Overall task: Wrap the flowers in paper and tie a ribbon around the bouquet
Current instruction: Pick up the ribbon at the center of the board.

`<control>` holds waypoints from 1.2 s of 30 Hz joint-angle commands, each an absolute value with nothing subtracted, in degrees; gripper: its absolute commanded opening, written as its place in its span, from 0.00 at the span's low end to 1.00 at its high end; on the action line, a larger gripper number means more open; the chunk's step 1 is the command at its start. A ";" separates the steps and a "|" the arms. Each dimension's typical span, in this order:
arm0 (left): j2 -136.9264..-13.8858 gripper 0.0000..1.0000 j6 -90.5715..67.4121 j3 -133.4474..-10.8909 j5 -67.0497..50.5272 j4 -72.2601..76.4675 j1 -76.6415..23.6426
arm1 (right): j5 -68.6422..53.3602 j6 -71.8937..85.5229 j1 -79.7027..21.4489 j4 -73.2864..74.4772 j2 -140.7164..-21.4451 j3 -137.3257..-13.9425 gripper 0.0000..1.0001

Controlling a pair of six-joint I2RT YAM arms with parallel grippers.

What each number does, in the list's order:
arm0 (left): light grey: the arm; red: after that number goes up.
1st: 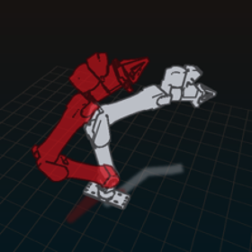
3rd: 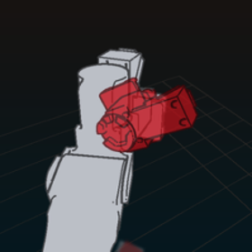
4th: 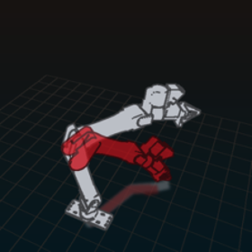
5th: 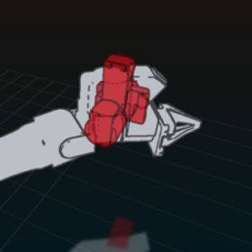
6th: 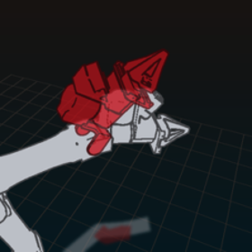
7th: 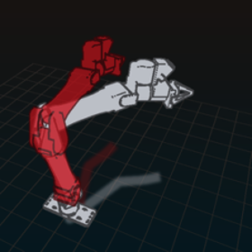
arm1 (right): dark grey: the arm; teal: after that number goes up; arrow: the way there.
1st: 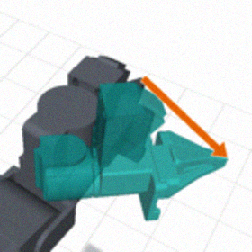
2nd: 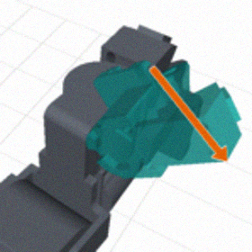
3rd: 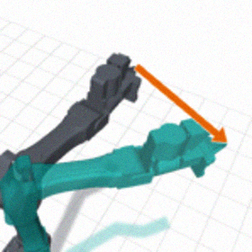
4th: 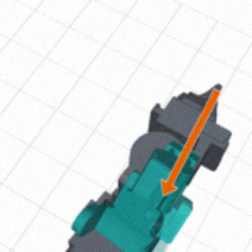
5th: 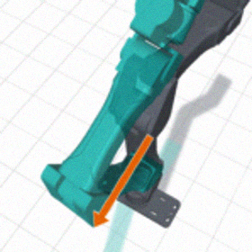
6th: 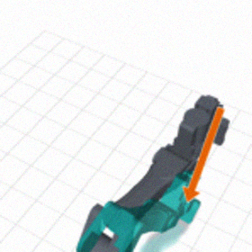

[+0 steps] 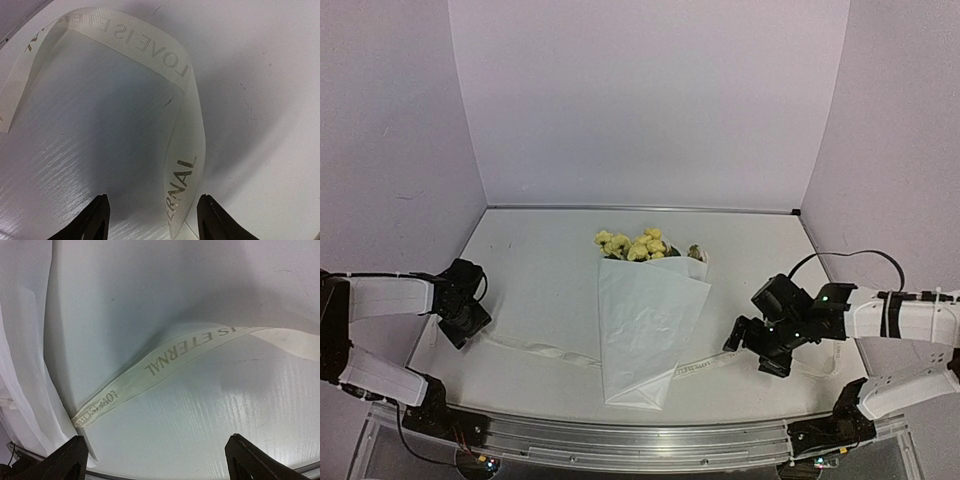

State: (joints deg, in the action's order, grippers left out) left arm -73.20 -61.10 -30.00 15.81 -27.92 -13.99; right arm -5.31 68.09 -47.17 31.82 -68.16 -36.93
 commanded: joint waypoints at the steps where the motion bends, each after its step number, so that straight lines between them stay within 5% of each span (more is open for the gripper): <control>1: -74.59 0.56 -56.59 -32.71 15.64 -22.04 -13.15 | 6.38 73.87 -45.66 36.04 -64.39 -34.37 0.98; 18: -79.39 0.18 -55.14 -34.08 15.64 -19.12 -12.25 | 3.69 89.29 -34.80 29.59 -77.19 -34.58 0.93; 24: -79.58 0.07 -56.26 -34.74 15.86 -20.80 -12.20 | 2.66 89.19 -33.54 29.44 -78.10 -34.72 0.61; 30: -76.71 0.00 -54.99 -31.20 14.38 -15.82 -12.29 | -3.88 84.54 -31.11 29.55 -80.17 -35.90 0.08; 36: -73.31 0.00 -55.41 -28.39 12.48 -11.55 -12.26 | -4.30 78.95 -29.65 31.25 -79.82 -36.95 0.00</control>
